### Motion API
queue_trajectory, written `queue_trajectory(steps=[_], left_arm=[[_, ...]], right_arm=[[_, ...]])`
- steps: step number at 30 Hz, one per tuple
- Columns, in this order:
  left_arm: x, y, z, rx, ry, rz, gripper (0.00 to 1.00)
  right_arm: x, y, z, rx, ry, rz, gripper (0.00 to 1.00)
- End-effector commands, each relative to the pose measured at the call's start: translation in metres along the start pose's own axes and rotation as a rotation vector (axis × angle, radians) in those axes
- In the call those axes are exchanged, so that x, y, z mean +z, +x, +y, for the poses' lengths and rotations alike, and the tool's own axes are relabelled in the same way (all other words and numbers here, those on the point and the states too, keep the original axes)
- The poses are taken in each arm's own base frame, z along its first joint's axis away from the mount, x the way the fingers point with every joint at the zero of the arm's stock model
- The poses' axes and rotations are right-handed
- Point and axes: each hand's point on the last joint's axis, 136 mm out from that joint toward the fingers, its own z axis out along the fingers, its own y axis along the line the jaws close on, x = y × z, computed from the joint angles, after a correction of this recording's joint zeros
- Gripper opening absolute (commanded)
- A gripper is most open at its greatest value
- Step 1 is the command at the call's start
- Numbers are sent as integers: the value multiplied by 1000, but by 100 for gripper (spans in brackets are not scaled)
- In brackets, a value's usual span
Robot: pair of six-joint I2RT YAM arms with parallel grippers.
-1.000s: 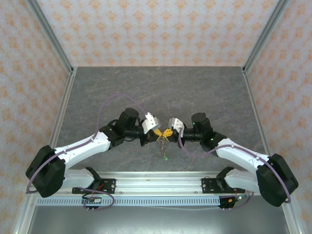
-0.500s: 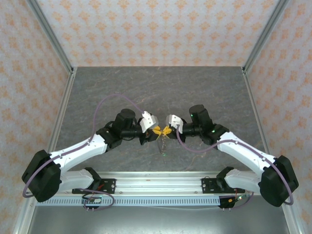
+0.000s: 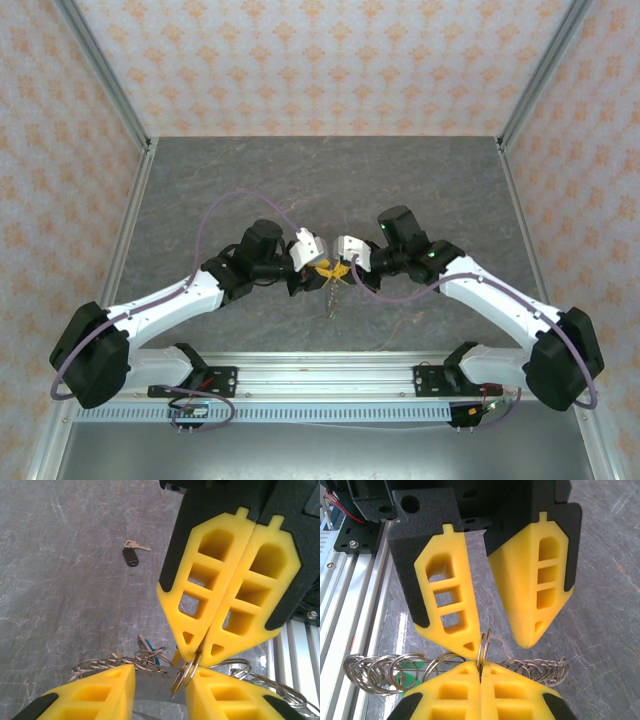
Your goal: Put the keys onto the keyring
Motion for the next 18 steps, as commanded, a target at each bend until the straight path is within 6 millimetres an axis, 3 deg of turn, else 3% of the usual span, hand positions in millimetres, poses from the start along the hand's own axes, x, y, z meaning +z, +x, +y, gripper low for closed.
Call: queue_trajectory(steps=[1, 11, 18], left_arm=[[-3, -12, -1, 43, -10, -28, 32], [-7, -7, 3, 44, -50, -21, 38], [-8, -6, -9, 76, 17, 3, 39]], right_arm=[[-2, -13, 4, -67, -31, -19, 0], [0, -11, -3, -61, 3, -45, 0], [-1, -13, -2, -52, -2, -83, 0]])
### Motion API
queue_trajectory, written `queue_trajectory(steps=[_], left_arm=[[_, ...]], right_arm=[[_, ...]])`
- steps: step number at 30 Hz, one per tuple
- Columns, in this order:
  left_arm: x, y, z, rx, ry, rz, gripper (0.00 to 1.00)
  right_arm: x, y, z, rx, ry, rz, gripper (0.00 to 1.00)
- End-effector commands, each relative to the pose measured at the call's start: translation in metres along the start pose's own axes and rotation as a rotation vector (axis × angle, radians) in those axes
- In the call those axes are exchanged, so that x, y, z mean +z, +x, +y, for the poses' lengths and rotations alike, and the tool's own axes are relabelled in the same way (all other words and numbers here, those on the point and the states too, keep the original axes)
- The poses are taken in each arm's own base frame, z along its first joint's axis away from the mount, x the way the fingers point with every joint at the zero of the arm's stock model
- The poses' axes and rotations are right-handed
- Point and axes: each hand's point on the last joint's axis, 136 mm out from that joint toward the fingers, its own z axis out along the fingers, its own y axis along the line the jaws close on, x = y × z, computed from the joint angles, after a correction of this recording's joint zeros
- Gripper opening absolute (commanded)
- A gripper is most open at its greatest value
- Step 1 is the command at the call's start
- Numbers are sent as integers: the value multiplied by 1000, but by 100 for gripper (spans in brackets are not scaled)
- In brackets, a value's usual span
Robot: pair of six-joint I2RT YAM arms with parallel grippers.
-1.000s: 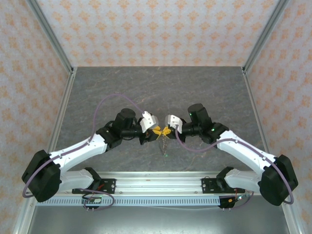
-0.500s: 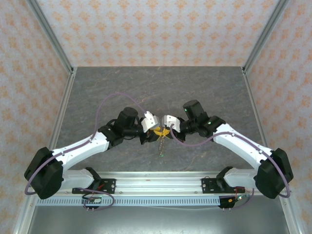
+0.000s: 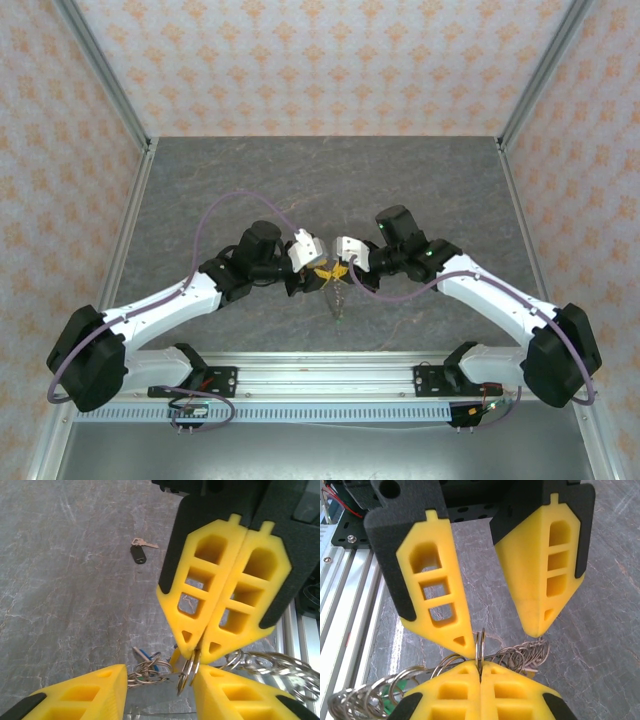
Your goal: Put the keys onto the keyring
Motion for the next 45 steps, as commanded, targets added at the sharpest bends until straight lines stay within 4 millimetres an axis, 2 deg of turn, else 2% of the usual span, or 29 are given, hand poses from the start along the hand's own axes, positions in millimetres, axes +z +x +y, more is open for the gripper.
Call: queue_trajectory(steps=[1, 5, 10, 17, 19, 26, 31, 42, 45], left_arm=[[-4, -10, -12, 48, 60, -7, 38], [-2, -10, -17, 57, 104, 23, 31], [1, -8, -18, 59, 129, 57, 28], [1, -5, -15, 61, 110, 72, 8], [1, -4, -13, 60, 96, 76, 1], [-2, -13, -9, 59, 62, 16, 0], [0, -20, -12, 28, 80, -43, 0], [2, -17, -13, -2, 79, -76, 0], [2, -18, -14, -11, 86, -87, 0]], right_arm=[[-5, -18, 0, -39, -6, -92, 0], [-6, -21, -3, -43, 8, -116, 0], [-7, -26, -5, -39, 17, -153, 0], [-2, -15, -5, -17, 33, -143, 0], [-8, -16, -5, -29, 63, -146, 0], [0, 10, -2, 20, 74, -89, 6], [6, 13, -4, 71, 93, -161, 10], [10, 15, -8, 108, 109, -227, 10], [18, 25, -10, 138, 107, -215, 10]])
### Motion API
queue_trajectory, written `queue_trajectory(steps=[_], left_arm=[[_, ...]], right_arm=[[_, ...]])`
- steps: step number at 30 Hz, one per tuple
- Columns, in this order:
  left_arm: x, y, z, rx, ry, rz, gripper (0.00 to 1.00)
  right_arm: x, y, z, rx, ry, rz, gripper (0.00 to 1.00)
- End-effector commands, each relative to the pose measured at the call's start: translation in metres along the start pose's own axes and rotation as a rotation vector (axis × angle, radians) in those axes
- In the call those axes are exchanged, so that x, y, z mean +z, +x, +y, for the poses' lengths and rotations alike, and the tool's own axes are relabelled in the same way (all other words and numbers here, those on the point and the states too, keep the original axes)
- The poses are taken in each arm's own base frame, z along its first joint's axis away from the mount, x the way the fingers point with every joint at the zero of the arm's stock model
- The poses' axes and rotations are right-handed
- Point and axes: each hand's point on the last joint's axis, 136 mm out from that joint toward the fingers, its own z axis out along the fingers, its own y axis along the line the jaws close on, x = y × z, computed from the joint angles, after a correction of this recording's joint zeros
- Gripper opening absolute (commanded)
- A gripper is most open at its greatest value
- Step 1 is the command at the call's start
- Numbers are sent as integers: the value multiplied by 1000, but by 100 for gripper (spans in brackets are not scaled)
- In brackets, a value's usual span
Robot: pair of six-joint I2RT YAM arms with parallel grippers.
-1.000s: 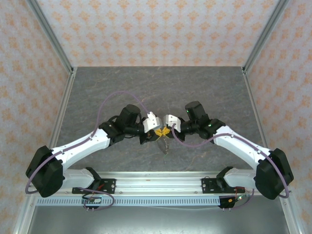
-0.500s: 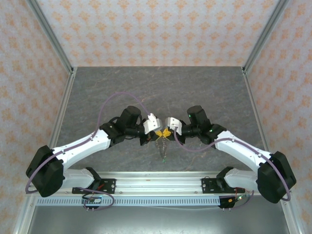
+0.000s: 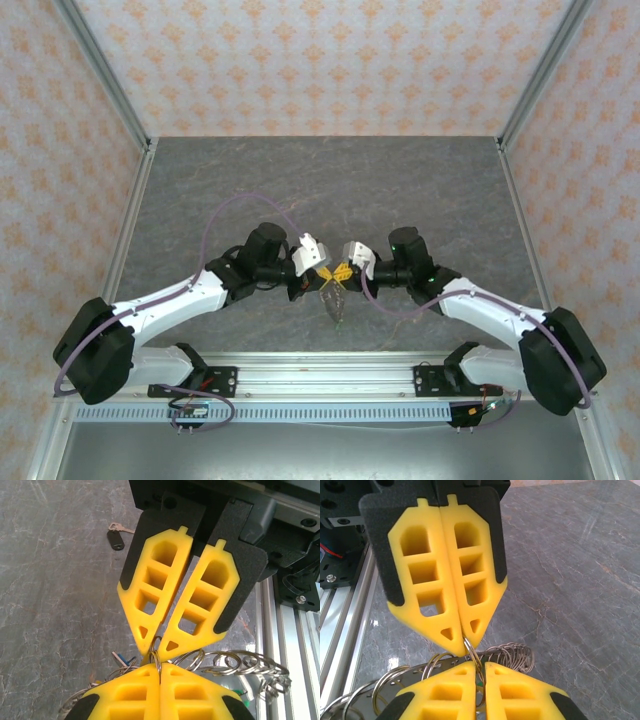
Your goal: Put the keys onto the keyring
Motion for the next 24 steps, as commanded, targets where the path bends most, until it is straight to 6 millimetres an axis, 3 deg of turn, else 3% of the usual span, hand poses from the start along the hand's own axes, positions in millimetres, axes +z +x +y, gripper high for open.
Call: queue_trajectory(steps=[1, 10, 15, 24], left_arm=[[-9, -30, -5, 41, 10, -121, 0], [-12, -27, -2, 30, -20, -128, 0], [-8, -12, 1, 44, -27, -38, 19], [-4, -7, 2, 71, -8, 28, 26]], right_arm=[[4, 5, -5, 21, 8, -19, 10], [6, 10, -9, 44, 14, -6, 0], [0, -4, -7, -3, -13, 24, 0], [-9, -24, -2, -84, -73, 71, 0]])
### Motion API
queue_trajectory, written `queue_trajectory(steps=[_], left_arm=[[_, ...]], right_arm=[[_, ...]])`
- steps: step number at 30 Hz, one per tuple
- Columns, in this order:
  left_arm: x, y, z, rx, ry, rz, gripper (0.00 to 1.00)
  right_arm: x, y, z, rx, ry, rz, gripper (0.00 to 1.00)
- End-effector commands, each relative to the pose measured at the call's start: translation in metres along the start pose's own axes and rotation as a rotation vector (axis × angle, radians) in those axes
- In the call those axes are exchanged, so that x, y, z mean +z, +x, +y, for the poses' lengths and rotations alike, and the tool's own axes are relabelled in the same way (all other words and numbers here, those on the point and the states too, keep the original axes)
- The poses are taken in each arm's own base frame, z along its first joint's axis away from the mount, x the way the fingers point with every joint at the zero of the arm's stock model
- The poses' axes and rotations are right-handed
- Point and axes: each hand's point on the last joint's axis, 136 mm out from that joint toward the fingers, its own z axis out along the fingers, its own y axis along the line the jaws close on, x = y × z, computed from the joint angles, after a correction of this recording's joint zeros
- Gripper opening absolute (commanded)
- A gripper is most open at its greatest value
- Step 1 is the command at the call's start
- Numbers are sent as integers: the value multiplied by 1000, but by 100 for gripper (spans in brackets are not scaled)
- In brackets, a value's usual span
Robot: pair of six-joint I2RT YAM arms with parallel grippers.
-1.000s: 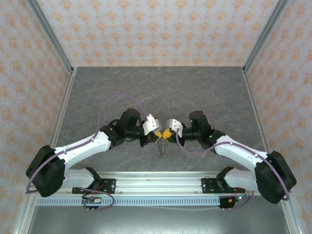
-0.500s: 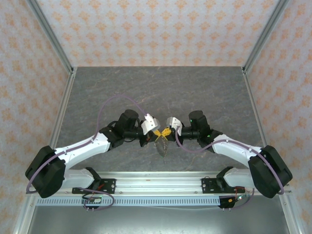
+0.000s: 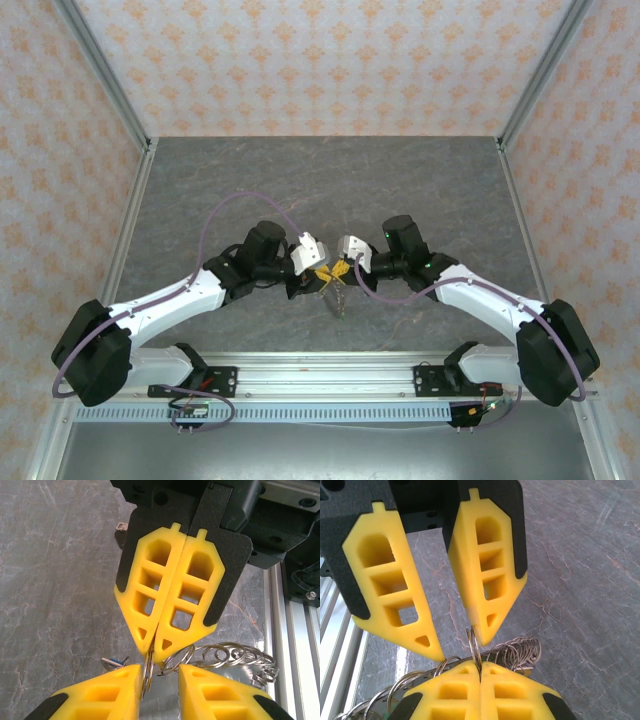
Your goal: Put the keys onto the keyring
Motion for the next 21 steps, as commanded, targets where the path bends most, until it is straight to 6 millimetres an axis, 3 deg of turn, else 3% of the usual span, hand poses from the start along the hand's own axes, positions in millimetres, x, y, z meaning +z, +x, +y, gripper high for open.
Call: queue_trajectory(steps=[1, 14, 21], left_arm=[[0, -4, -3, 33, 18, 14, 26], [-2, -8, -3, 51, 19, 23, 17], [0, -9, -2, 46, 22, 21, 23]], right_arm=[[-10, -16, 3, -75, -20, -7, 0], [-15, -25, 7, -115, -34, 6, 0], [-15, -36, 11, -128, -59, -33, 0]])
